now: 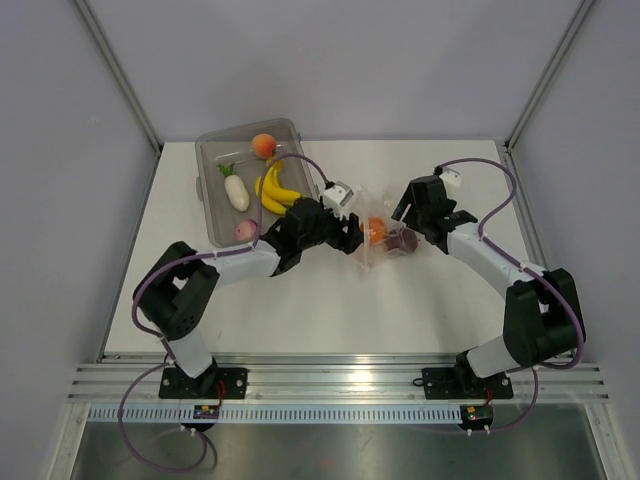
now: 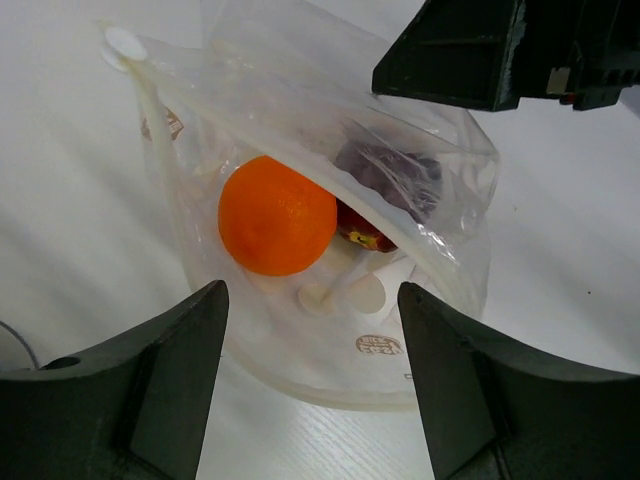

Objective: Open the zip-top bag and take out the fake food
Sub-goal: Pick up the fake fruit from the zipper food storage bag.

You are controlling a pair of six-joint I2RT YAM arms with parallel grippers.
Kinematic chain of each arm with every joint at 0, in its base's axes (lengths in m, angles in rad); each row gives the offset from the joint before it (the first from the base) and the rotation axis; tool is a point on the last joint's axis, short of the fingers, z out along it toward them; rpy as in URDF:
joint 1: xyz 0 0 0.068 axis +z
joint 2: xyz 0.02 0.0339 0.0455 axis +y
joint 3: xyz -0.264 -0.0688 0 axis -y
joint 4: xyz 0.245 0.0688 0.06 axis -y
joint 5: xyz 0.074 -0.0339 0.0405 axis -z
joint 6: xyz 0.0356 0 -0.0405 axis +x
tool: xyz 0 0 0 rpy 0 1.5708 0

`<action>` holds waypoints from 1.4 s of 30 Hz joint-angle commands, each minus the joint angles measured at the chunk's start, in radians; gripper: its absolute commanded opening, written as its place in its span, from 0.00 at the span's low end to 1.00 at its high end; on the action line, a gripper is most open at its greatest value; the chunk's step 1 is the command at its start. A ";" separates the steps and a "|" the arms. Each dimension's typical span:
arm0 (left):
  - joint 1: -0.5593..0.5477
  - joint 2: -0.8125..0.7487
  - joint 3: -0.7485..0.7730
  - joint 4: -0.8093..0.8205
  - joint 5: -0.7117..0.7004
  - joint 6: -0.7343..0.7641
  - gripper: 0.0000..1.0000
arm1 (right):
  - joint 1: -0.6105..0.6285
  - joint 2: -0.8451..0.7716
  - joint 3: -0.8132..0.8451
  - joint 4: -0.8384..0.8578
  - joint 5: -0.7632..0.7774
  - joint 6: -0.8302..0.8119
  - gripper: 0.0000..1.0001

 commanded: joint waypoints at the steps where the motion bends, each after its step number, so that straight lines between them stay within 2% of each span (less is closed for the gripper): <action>1: -0.023 0.056 0.044 0.062 0.028 0.085 0.72 | -0.006 -0.018 0.034 0.036 -0.018 0.019 0.80; 7: -0.056 0.112 0.063 0.073 -0.016 0.135 0.75 | -0.006 0.023 0.057 0.027 -0.072 0.005 0.81; 11: -0.078 0.101 0.023 0.140 -0.071 0.175 0.77 | -0.004 0.068 0.083 0.012 -0.103 -0.006 0.79; 19: -0.099 0.101 0.014 0.167 -0.193 0.208 0.86 | -0.006 0.095 0.100 0.010 -0.166 -0.038 0.76; 29: -0.103 0.131 0.044 0.145 -0.206 0.201 0.88 | 0.013 0.163 0.157 -0.049 -0.210 -0.070 0.74; 42: -0.106 0.190 0.113 0.049 -0.275 0.202 0.88 | 0.040 0.212 0.204 -0.146 -0.262 -0.116 0.60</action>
